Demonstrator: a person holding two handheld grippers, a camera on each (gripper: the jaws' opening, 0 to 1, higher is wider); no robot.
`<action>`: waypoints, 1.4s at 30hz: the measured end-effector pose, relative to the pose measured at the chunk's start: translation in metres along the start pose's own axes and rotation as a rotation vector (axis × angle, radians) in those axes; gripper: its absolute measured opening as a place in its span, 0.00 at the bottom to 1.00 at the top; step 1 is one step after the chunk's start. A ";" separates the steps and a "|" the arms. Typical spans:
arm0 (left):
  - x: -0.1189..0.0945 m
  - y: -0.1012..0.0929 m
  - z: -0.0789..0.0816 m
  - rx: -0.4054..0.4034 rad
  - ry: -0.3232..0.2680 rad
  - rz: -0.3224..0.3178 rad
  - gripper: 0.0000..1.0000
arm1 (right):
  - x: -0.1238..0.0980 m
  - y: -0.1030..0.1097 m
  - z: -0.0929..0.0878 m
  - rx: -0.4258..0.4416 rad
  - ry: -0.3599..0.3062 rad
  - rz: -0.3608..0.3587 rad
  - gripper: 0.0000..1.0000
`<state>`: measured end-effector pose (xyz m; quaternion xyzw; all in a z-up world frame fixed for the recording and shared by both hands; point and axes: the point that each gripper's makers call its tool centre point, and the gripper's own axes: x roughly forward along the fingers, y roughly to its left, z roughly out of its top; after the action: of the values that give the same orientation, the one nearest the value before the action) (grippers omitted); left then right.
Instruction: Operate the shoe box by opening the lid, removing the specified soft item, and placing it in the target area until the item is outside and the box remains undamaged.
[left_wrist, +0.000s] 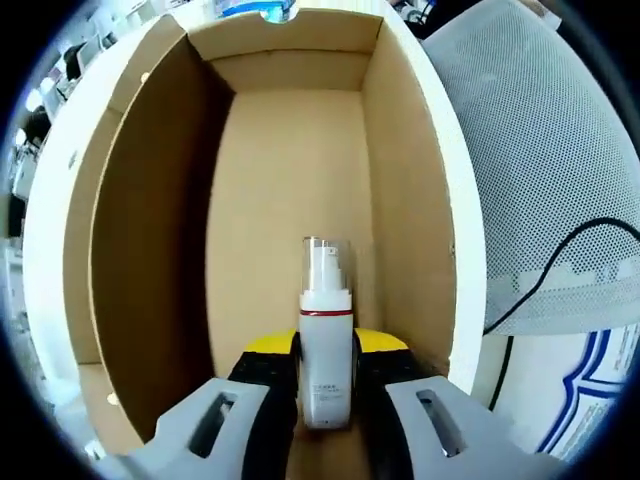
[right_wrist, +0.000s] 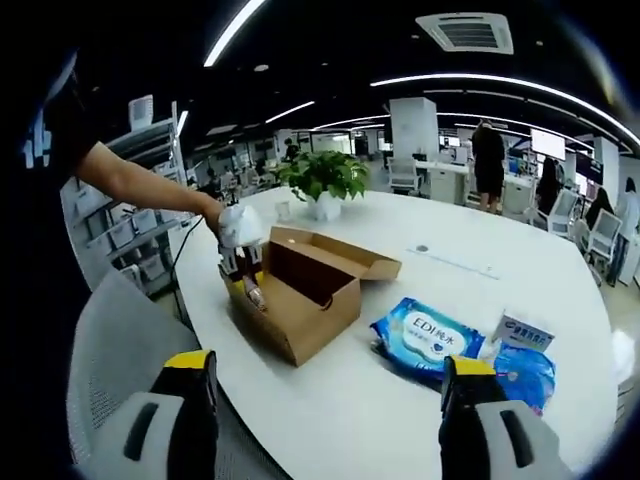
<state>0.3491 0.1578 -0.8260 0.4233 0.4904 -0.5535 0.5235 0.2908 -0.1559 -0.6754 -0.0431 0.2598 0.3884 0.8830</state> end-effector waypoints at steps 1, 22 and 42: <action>-0.002 0.000 0.001 -0.001 -0.001 0.003 0.19 | 0.001 0.002 0.001 0.004 -0.003 0.003 0.92; -0.063 -0.004 0.041 0.073 -0.103 0.148 0.19 | 0.032 0.044 0.006 0.008 0.012 0.063 0.73; -0.093 -0.039 0.106 0.211 -0.210 0.222 0.19 | 0.056 0.074 0.019 0.111 -0.017 0.122 0.55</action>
<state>0.3237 0.0670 -0.7139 0.4670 0.3225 -0.5820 0.5824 0.2781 -0.0616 -0.6775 0.0252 0.2755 0.4266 0.8611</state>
